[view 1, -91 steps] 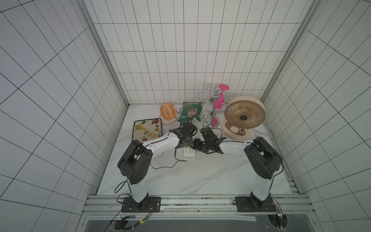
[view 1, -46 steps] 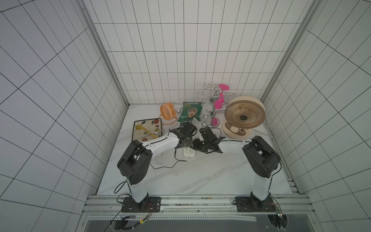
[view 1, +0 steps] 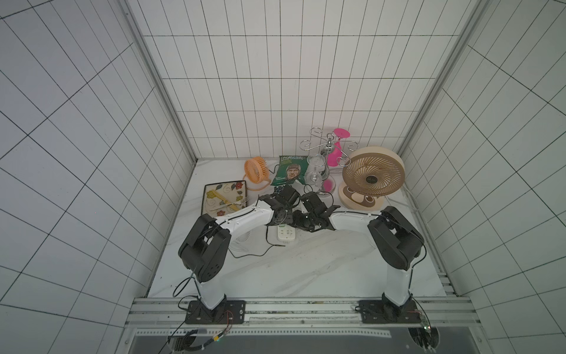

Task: Unplug the desk fan from the power strip
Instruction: Remove the plug from the socket.

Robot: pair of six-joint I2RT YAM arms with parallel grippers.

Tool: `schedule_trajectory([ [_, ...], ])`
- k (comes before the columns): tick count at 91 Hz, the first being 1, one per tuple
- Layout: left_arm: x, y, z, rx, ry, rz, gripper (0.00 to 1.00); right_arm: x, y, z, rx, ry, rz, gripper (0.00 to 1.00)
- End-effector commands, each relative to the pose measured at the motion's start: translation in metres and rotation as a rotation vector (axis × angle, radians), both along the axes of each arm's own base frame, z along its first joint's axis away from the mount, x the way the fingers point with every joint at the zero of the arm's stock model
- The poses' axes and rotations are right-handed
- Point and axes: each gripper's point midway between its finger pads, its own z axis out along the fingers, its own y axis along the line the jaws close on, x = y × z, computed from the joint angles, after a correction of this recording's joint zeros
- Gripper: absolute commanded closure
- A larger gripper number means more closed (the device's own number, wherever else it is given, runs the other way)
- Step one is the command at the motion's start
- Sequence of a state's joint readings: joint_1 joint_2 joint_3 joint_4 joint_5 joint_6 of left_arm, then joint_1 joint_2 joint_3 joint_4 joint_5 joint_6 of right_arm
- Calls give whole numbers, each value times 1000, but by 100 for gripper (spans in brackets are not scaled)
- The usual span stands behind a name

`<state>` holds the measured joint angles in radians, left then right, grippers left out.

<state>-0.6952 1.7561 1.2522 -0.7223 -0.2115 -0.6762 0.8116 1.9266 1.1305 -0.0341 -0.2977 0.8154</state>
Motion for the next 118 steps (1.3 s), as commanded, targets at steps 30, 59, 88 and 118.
schedule_trajectory([
  [30,13,-34,73,-189,-156,-19,100,-28,-56,-82,-367,129,-23,56],
  [59,16,-35,85,-295,-181,-4,100,-31,-58,-87,-414,143,-17,57],
  [88,19,-32,91,-337,-207,-1,100,-34,-57,-90,-439,153,-8,57],
  [118,0,38,76,-194,-163,152,100,-16,-37,-31,-290,-17,29,42],
])
